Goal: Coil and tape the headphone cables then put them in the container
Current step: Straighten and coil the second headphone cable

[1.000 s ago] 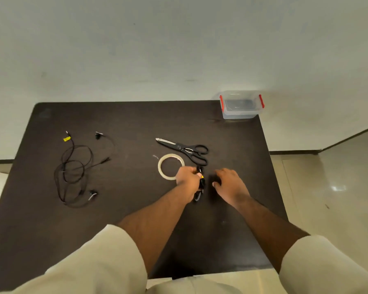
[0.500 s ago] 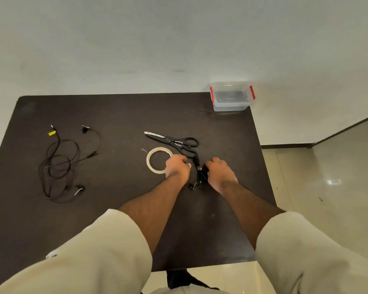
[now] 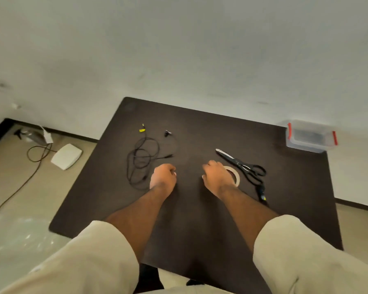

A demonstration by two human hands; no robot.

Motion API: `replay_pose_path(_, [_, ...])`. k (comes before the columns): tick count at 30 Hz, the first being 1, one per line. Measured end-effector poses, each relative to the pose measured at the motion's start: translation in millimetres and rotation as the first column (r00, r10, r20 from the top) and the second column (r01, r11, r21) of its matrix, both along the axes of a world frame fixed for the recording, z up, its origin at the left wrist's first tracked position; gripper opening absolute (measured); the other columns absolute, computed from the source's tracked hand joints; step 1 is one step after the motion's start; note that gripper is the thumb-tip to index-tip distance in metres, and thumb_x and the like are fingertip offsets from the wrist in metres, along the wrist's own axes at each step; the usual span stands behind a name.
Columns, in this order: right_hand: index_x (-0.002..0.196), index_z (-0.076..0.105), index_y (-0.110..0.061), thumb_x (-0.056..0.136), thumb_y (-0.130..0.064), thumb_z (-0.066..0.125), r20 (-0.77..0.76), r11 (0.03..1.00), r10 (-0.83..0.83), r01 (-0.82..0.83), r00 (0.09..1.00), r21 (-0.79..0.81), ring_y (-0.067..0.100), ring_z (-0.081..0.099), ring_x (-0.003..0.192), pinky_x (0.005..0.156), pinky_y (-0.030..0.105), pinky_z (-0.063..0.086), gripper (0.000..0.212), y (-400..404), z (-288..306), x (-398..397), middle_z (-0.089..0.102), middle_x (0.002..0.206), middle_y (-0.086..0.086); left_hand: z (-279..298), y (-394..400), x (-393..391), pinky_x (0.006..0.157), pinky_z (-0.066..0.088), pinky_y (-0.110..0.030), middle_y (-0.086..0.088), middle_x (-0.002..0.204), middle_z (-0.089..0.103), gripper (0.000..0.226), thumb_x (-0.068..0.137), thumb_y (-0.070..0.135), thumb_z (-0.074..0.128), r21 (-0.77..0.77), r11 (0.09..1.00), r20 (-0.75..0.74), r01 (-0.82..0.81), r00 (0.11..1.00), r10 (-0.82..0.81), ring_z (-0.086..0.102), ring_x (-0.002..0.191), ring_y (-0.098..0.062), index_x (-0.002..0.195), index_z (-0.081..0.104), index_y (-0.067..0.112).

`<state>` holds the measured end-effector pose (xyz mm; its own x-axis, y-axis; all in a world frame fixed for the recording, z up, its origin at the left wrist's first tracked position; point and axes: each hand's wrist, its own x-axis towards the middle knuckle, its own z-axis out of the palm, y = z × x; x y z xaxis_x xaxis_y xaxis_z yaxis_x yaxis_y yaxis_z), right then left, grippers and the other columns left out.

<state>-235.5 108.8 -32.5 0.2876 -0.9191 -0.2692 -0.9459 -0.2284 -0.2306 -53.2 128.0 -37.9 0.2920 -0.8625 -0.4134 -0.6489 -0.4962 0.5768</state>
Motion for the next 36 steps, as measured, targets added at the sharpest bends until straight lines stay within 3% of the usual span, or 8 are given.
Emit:
replay_pose_path(8, [0.109,0.059,-0.008,0.089,-0.018,0.051,0.057,0.992,0.093,-0.097,0.994,0.076,0.031,0.048,0.115,0.096,0.044,0.046,0.024,-48,-14,103,0.053,0.118,0.011,-11,-19,111,0.092,0.05,-0.034,-0.01,0.118,0.067,0.03,0.089,0.009,0.052,-0.003,1.0,0.055,-0.023,0.998,0.023,0.06,0.11,-0.031,0.113,0.07,0.015])
replay_pose_path(13, [0.109,0.063,-0.01,0.09,-0.021,0.051,0.004,0.969,0.11,-0.108,0.994,0.224,0.032,0.051,0.113,0.094,0.044,0.047,0.025,-53,-35,143,0.055,0.115,0.011,-32,-30,150,0.089,0.049,-0.034,-0.011,0.11,0.064,0.024,0.088,0.011,0.056,-0.046,0.975,0.109,0.218,0.971,-0.212,0.059,0.106,-0.03,0.106,0.072,0.013])
replay_pose_path(19, [0.097,0.069,-0.009,0.091,-0.02,0.051,0.098,0.996,0.009,-0.017,0.995,0.084,0.03,0.057,0.101,0.082,0.038,0.049,0.022,-77,-43,181,0.063,0.102,0.01,-34,-63,184,0.082,0.047,-0.031,-0.006,0.101,0.061,0.021,0.092,0.021,0.057,-0.265,0.937,0.101,0.229,0.973,-0.209,0.056,0.095,-0.021,0.106,0.071,0.014])
replay_pose_path(25, [0.096,0.065,-0.006,0.086,-0.003,0.047,0.113,0.999,0.052,-0.053,0.992,0.003,0.033,0.056,0.101,0.081,0.039,0.048,0.021,-144,-46,218,0.059,0.104,0.012,-43,-130,216,0.092,0.05,-0.033,-0.005,0.107,0.065,0.019,0.088,0.022,0.062,-0.046,0.994,-0.039,0.097,0.994,-0.099,0.06,0.103,-0.024,0.104,0.071,0.018])
replay_pose_path(28, [0.12,0.059,-0.015,0.085,0.001,0.045,0.003,0.964,0.246,-0.244,0.969,0.107,0.034,0.051,0.112,0.093,0.046,0.047,0.041,-169,-48,232,0.049,0.126,0.009,-51,-141,230,0.099,0.047,-0.033,-0.007,0.112,0.066,0.024,0.086,0.018,0.067,0.045,0.985,-0.053,0.168,0.985,-0.166,0.059,0.108,-0.024,0.11,0.071,0.014])
replay_pose_path(30, [0.126,0.055,-0.018,0.093,-0.01,0.045,-0.119,0.934,0.342,-0.323,0.932,0.153,0.035,0.049,0.116,0.094,0.047,0.046,0.036,-181,-48,238,0.044,0.131,0.01,-56,-143,236,0.1,0.046,-0.033,-0.007,0.114,0.065,0.025,0.086,0.015,0.067,0.042,0.981,-0.056,0.191,0.981,-0.188,0.059,0.108,-0.023,0.112,0.07,0.014])
replay_pose_path(32, [0.123,0.054,-0.016,0.097,-0.021,0.041,-0.202,0.906,0.422,-0.4,0.884,0.14,0.033,0.051,0.115,0.091,0.045,0.048,0.03,-190,-45,241,0.049,0.126,0.01,-58,-142,238,0.101,0.045,-0.032,-0.006,0.115,0.063,0.026,0.087,0.014,0.066,0.038,0.978,-0.065,0.206,0.977,-0.203,0.058,0.107,-0.022,0.113,0.07,0.014])
replay_pose_path(36, [0.111,0.062,-0.017,0.095,-0.018,0.044,-0.388,0.818,0.547,-0.573,0.742,0.059,0.026,0.047,0.113,0.083,0.039,0.045,0.024,-196,-34,236,0.05,0.123,0.002,-52,-141,236,0.1,0.046,-0.031,-0.006,0.113,0.065,0.026,0.087,0.013,0.067,0.041,0.978,-0.123,0.203,0.973,-0.197,0.059,0.107,-0.021,0.112,0.069,0.013])
